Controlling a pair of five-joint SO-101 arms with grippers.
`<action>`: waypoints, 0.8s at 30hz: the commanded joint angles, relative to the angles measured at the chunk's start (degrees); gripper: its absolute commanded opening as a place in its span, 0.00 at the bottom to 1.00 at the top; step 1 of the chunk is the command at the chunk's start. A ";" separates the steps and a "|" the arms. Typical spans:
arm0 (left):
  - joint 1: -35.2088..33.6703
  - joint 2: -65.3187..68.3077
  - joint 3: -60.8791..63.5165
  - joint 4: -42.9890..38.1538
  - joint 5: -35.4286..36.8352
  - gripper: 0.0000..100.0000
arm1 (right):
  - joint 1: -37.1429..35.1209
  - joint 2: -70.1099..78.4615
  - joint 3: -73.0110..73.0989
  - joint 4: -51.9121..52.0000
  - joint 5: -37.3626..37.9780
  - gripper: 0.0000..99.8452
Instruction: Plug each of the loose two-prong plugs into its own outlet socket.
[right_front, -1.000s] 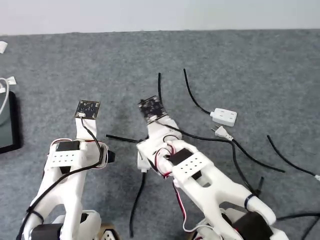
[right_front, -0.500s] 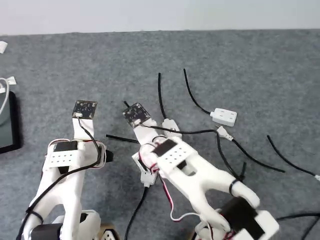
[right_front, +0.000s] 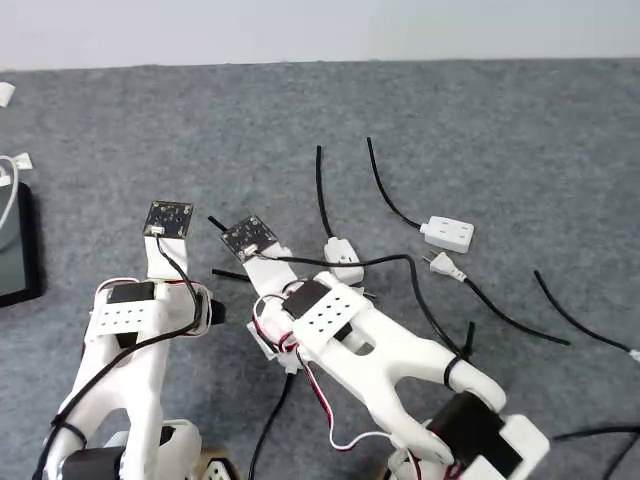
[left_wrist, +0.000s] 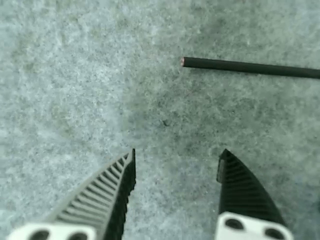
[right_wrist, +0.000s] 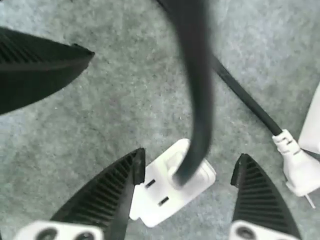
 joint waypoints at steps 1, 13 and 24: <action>-0.18 0.18 -3.12 -1.49 -0.35 0.25 | -0.48 0.31 -3.08 2.15 1.67 0.28; -0.18 0.18 -3.12 -1.49 -0.35 0.25 | -2.15 14.29 -11.69 6.81 1.32 0.21; -0.18 -0.09 -2.95 -1.49 -0.35 0.25 | 2.68 6.73 -11.52 10.42 4.13 0.01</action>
